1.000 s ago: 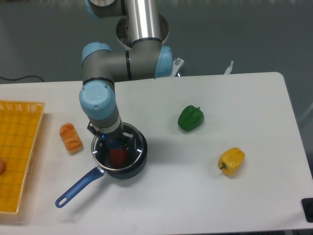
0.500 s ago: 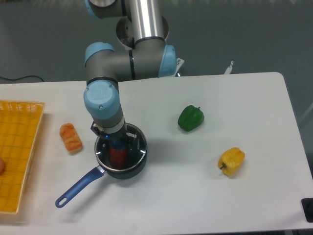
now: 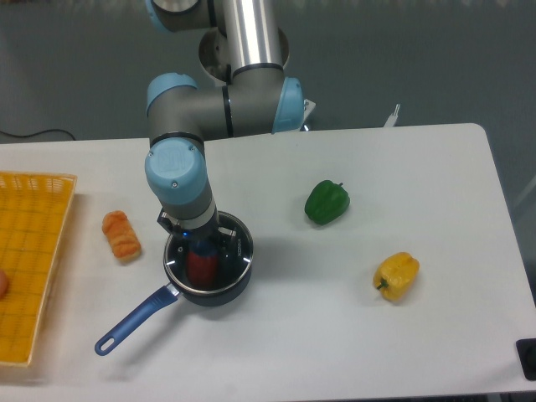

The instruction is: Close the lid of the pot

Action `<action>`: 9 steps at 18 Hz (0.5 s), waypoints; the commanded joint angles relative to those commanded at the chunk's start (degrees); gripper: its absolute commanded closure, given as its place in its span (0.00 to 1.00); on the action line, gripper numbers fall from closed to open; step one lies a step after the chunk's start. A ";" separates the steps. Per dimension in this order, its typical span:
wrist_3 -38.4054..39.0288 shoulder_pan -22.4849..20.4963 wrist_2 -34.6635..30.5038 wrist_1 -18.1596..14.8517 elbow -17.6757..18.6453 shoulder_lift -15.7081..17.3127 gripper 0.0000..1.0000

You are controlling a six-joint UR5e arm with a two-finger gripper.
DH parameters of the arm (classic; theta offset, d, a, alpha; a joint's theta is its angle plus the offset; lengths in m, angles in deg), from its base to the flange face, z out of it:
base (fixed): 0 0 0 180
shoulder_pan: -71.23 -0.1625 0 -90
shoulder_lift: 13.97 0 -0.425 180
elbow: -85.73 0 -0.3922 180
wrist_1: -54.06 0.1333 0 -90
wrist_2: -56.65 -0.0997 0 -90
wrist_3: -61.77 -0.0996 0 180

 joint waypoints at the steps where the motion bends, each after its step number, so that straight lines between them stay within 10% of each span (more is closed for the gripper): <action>1: 0.00 0.09 0.00 0.00 0.00 0.00 0.40; 7: 0.35 0.26 0.00 -0.09 -0.18 -0.09 0.37; 9: 0.00 0.26 0.00 0.00 -0.18 -0.09 0.11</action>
